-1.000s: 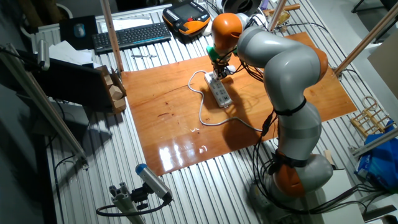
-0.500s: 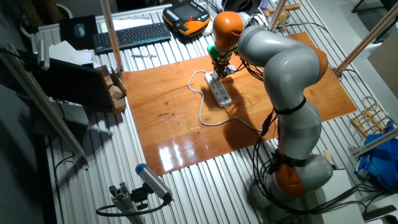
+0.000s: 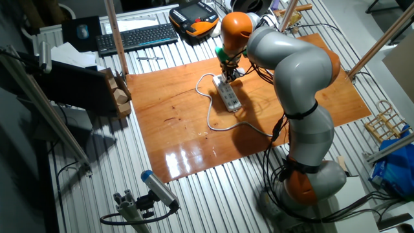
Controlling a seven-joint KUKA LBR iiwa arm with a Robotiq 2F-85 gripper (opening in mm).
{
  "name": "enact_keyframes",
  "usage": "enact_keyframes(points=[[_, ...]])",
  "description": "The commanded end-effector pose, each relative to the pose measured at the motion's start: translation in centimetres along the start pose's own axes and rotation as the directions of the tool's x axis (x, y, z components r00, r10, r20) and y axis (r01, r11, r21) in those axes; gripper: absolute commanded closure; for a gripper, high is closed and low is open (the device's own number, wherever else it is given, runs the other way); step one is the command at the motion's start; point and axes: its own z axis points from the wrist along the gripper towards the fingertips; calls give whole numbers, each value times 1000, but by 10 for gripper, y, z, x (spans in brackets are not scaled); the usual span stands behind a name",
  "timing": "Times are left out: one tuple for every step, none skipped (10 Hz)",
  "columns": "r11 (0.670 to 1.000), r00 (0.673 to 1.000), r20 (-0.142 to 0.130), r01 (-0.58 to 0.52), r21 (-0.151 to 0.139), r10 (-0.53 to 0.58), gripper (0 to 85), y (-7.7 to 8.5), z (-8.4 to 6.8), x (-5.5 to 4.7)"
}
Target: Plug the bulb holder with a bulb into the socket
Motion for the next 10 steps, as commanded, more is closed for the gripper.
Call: enact_keyframes(points=[[1000, 1000, 1, 2, 0, -2, 850, 0, 0, 0], [1000, 1000, 1, 4, 1, -4, 850, 0, 1, 0], [1000, 1000, 1, 6, 1, -6, 850, 0, 1, 0], [1000, 1000, 1, 7, 1, -7, 850, 0, 2, 0], [1000, 1000, 4, 7, 0, -7, 850, 0, 3, 1], [1000, 1000, 6, 9, -1, -9, 850, 0, 4, 0], [1000, 1000, 4, 7, -3, -7, 850, 0, 4, 0], [1000, 1000, 4, 7, -4, -7, 850, 0, 4, 0], [1000, 1000, 6, 7, -6, -7, 850, 0, 4, 0], [1000, 1000, 7, 9, -6, -9, 850, 0, 4, 0]])
